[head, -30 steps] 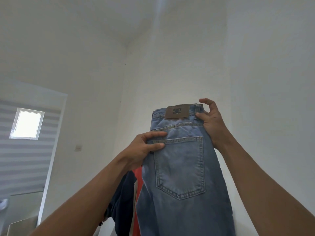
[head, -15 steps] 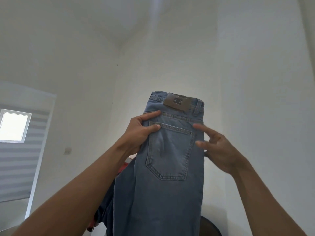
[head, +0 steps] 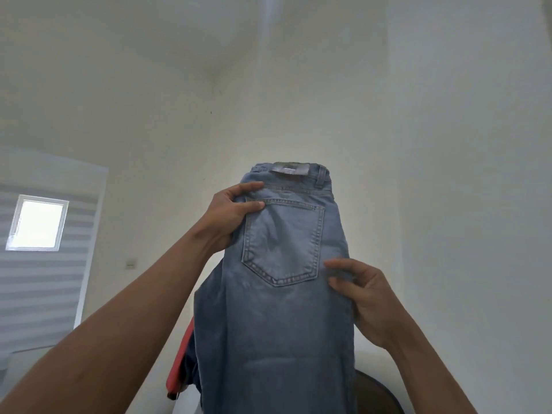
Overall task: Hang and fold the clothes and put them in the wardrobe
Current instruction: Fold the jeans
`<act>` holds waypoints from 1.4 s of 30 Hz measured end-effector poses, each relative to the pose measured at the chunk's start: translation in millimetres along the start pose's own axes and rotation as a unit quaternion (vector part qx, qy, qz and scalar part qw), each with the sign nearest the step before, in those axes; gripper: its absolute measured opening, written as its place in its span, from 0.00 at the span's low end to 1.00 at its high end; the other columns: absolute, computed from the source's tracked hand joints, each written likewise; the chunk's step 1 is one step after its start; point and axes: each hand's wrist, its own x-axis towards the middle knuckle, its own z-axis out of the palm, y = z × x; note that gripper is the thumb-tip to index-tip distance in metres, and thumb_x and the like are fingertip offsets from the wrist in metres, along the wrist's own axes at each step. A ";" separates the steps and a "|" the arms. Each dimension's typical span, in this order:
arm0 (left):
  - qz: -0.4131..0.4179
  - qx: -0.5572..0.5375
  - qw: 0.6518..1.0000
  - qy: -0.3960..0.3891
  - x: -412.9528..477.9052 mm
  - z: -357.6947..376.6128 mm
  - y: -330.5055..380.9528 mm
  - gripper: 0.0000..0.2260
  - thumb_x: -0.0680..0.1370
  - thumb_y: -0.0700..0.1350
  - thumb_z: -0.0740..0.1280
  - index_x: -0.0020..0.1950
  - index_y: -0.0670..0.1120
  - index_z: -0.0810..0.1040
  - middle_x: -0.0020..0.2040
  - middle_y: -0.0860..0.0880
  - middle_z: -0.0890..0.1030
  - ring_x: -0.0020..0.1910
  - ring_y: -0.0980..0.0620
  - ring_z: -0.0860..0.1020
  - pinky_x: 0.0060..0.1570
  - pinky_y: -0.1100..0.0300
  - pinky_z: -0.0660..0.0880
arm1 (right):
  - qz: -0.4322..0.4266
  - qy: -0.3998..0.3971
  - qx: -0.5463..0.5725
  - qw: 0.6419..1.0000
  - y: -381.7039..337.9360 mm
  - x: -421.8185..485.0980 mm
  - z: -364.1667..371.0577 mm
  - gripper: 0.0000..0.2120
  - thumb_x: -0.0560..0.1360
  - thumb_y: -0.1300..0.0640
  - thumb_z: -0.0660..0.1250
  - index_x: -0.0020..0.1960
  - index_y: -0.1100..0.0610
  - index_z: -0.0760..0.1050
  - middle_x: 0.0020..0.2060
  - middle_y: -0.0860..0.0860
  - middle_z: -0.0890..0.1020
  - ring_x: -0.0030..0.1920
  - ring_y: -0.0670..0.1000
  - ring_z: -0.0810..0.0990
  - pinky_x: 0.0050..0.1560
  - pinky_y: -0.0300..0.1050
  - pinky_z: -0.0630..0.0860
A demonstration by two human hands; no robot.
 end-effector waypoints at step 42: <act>0.125 0.137 0.980 0.070 -64.2 6.9 -49.8 0.26 0.78 0.42 0.70 0.72 0.63 0.71 0.72 0.58 0.71 0.70 0.59 0.69 0.74 0.51 0.65 | 0.092 0.030 -0.023 0.995 -42.9 74.2 -28.7 0.36 0.76 0.71 0.67 0.79 0.56 0.57 0.71 0.56 0.69 0.59 0.57 0.80 0.45 0.46 0.83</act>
